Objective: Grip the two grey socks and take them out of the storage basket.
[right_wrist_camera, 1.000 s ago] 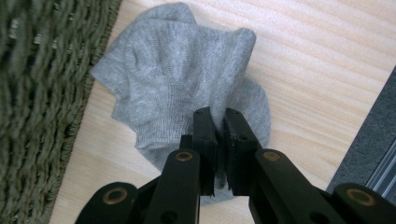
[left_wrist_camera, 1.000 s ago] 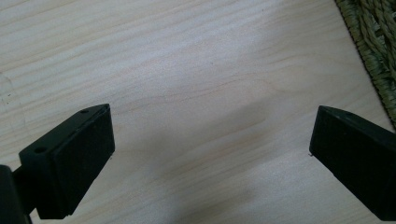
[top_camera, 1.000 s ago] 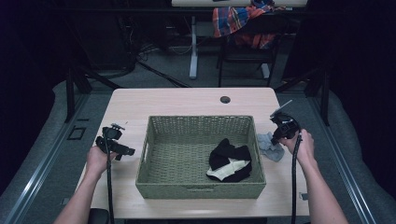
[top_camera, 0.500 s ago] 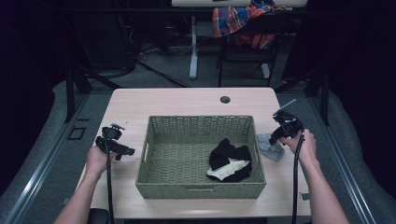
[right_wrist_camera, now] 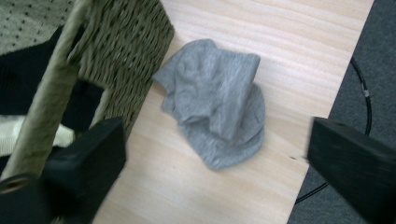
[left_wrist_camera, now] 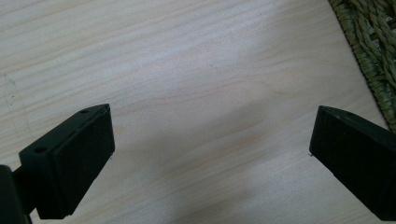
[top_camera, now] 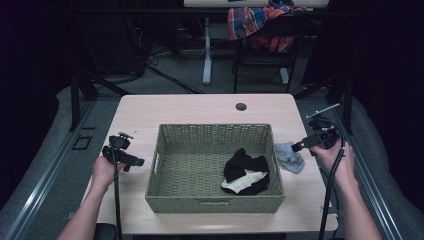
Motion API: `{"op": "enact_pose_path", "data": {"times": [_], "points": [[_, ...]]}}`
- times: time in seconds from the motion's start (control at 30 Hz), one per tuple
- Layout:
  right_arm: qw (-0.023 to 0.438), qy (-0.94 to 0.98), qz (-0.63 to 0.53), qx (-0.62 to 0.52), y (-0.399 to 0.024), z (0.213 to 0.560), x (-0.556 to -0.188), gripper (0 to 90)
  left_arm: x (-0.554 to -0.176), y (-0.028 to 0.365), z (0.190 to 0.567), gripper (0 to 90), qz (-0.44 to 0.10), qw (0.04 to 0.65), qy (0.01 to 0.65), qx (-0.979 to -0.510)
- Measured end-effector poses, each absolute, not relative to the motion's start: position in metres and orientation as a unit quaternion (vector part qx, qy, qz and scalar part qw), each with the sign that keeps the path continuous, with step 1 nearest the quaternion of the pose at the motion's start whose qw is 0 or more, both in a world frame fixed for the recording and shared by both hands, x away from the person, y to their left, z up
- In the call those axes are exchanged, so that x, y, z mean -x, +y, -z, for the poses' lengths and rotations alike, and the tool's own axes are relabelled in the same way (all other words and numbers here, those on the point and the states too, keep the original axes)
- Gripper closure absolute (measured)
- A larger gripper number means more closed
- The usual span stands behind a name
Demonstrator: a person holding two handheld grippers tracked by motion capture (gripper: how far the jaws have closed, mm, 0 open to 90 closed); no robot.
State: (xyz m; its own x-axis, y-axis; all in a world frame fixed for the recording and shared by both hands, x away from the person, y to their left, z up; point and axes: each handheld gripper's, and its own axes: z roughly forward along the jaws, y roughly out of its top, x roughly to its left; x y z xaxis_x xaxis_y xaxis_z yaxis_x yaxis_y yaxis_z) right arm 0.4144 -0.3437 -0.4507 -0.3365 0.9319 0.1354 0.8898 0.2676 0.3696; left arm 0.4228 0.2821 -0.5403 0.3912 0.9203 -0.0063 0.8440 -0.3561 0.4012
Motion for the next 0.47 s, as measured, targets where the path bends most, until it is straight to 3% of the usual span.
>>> {"op": "enact_pose_path", "data": {"times": [0.27, 0.47], "points": [[0.055, 0.806, -0.2, -0.555, -0.342, 0.464, -0.378, 1.4, -0.423, 0.281, 0.54, 0.1, -0.111, 0.172, 0.54, -0.817], [0.049, 0.81, -0.2, -0.55, -0.342, 0.472, -0.38, 3.5, -0.423, 0.28, 0.541, 0.1, -0.112, 0.17, 0.54, -0.817]]}}
